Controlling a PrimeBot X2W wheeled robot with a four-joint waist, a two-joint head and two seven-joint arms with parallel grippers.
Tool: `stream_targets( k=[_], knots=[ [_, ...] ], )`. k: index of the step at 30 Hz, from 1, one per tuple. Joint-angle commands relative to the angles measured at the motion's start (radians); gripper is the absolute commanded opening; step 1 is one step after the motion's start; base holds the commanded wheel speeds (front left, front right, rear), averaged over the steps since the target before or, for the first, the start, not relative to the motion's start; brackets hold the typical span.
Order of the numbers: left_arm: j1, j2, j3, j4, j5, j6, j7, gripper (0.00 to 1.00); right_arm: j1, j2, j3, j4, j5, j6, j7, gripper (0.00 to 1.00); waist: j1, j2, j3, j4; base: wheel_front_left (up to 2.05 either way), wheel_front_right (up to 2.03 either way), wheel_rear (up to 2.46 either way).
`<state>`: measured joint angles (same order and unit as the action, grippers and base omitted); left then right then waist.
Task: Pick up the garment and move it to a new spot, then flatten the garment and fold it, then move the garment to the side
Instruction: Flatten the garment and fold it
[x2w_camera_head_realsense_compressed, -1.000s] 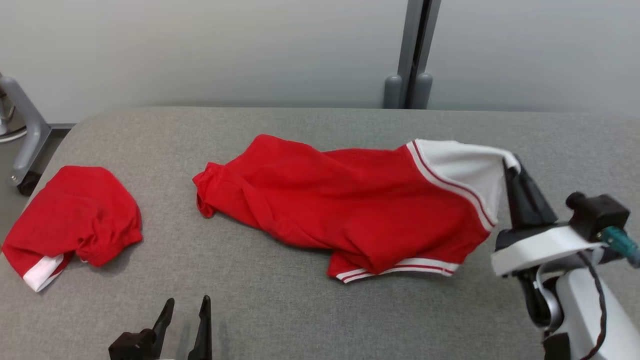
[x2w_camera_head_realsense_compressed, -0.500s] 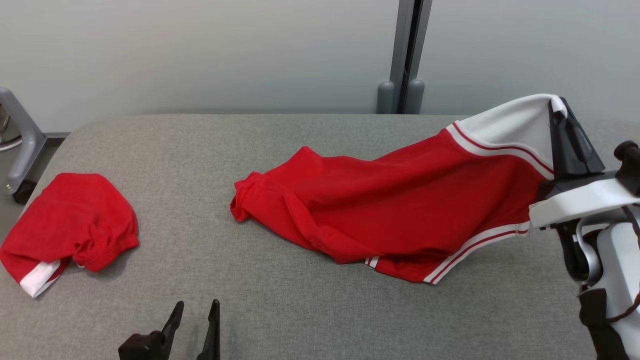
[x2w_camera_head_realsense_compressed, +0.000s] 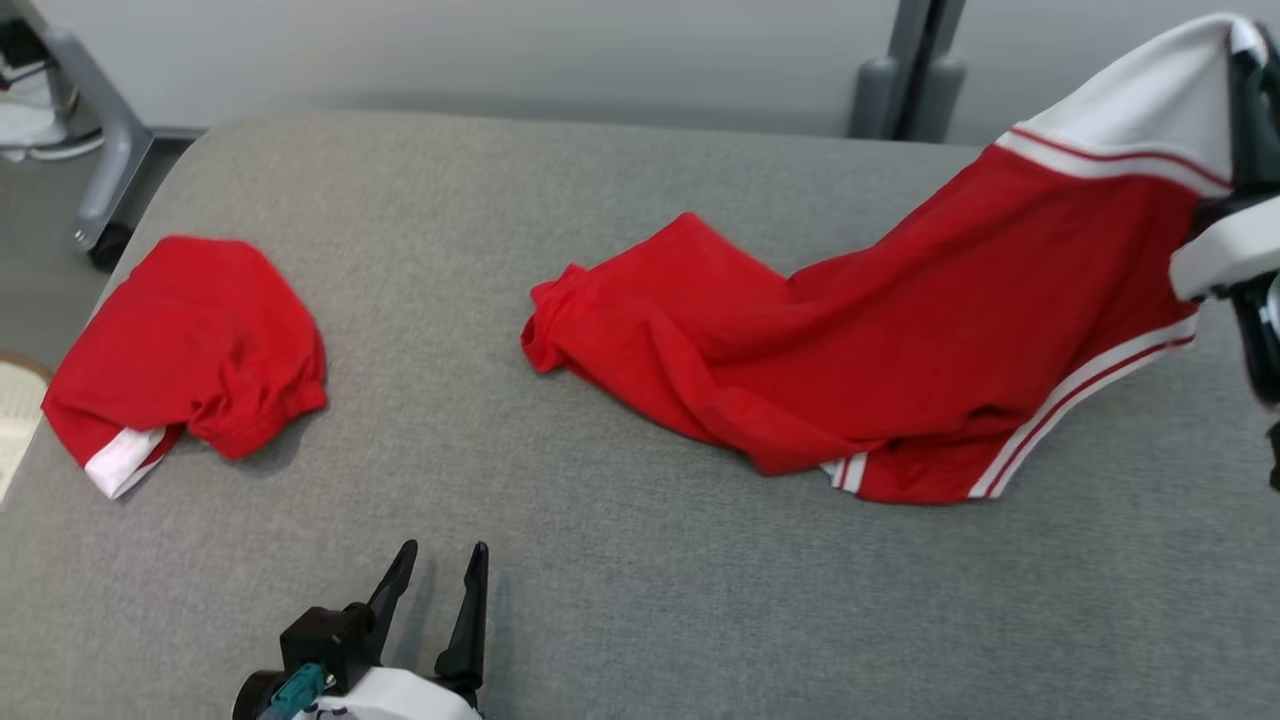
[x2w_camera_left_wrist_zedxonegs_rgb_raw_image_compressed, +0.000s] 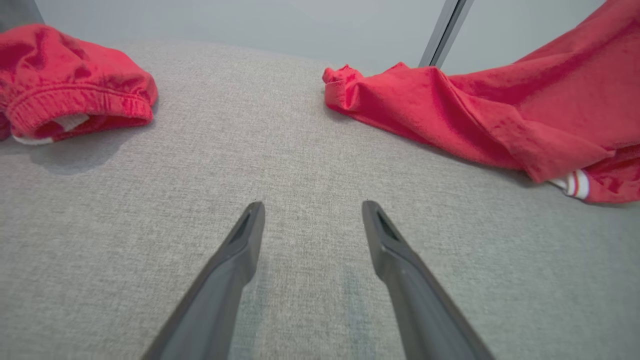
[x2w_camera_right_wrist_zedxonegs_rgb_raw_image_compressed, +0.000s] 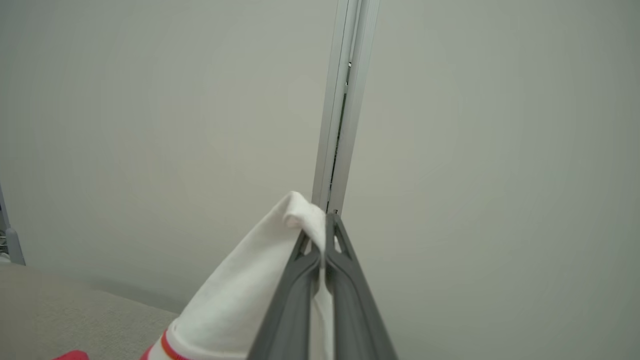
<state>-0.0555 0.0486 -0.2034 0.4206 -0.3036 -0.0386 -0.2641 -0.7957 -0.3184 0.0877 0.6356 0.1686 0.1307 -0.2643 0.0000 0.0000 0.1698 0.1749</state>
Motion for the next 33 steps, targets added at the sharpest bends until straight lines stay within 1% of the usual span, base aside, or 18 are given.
stream_targets(
  k=[1, 2, 3, 4, 7, 11, 15, 19, 22, 28, 33],
  knots=[
    [-0.025, 0.004, -0.002, -0.003, -0.007, -0.001, -0.001, 1.0, -0.018, -0.008, -0.007, 0.019, -0.015, 0.0, 0.0, 0.0, 0.0, 0.0, 0.042, 0.037, 0.0, 0.0, 0.0],
    [-0.03, 0.003, -0.008, -0.003, -0.005, 0.0, 0.0, 1.0, -0.032, -0.011, -0.017, 0.051, -0.031, 0.0, 0.0, 0.2, 0.0, 0.0, 0.051, 0.044, 0.0, 0.0, 0.0],
    [-0.034, 0.004, -0.012, -0.003, -0.007, 0.001, -0.001, 1.0, -0.044, -0.014, -0.024, 0.095, -0.05, 0.0, 0.0, 0.49, 0.0, 0.0, 0.06, 0.049, 0.0, 0.0, 0.0],
    [-0.039, 0.003, -0.016, -0.003, -0.01, 0.003, -0.001, 1.0, -0.061, -0.012, -0.028, 0.127, -0.065, 0.0, 0.0, 1.0, 0.0, 0.0, 0.068, 0.052, 0.0, 0.0, 0.0],
    [-0.046, 0.004, -0.023, -0.007, -0.018, 0.011, 0.0, 1.0, -0.092, 0.015, -0.051, 0.166, -0.094, 0.0, 0.0, 1.0, 0.0, 0.0, 0.081, 0.054, 0.0, 0.0, 0.0],
    [-0.055, 0.003, -0.021, -0.008, -0.023, 0.018, -0.001, 1.0, -0.038, 0.049, -0.035, 0.152, -0.087, 0.0, 0.0, 1.0, 0.0, 0.0, 0.08, 0.034, 0.0, 0.0, 0.0],
    [-0.054, 0.004, -0.014, -0.003, -0.017, 0.019, 0.0, 1.0, 0.047, 0.091, -0.008, 0.098, -0.038, 0.0, 0.0, 1.0, 0.0, 0.0, 0.066, 0.003, 0.0, 0.0, 0.0],
    [-0.045, 0.004, -0.009, -0.002, -0.009, 0.017, 0.0, 1.0, 0.181, 0.122, 0.021, 0.03, 0.027, 0.0, 0.0, 1.0, 0.0, 0.0, 0.047, -0.032, 0.0, 0.0, 0.0],
    [-0.036, 0.004, -0.005, 0.0, -0.006, 0.01, 0.0, 1.0, 0.28, 0.152, 0.05, 0.003, 0.067, 0.0, 0.0, 1.0, 0.0, 0.0, 0.034, -0.055, 0.0, 0.0, 0.0],
    [-0.035, 0.004, -0.01, 0.0, 0.002, 0.004, 0.0, 1.0, 0.426, 0.173, 0.111, 0.004, 0.121, 0.0, 0.0, 1.0, 0.0, 0.0, 0.025, -0.073, 0.0, 0.0, 0.0],
    [-0.025, 0.004, -0.011, 0.008, 0.006, 0.0, 0.0, 1.0, 0.476, 0.194, 0.146, 0.043, 0.148, 0.0, 0.0, 1.0, 0.0, 0.0, 0.022, -0.069, 0.0, 0.0, 0.0]
  ],
)
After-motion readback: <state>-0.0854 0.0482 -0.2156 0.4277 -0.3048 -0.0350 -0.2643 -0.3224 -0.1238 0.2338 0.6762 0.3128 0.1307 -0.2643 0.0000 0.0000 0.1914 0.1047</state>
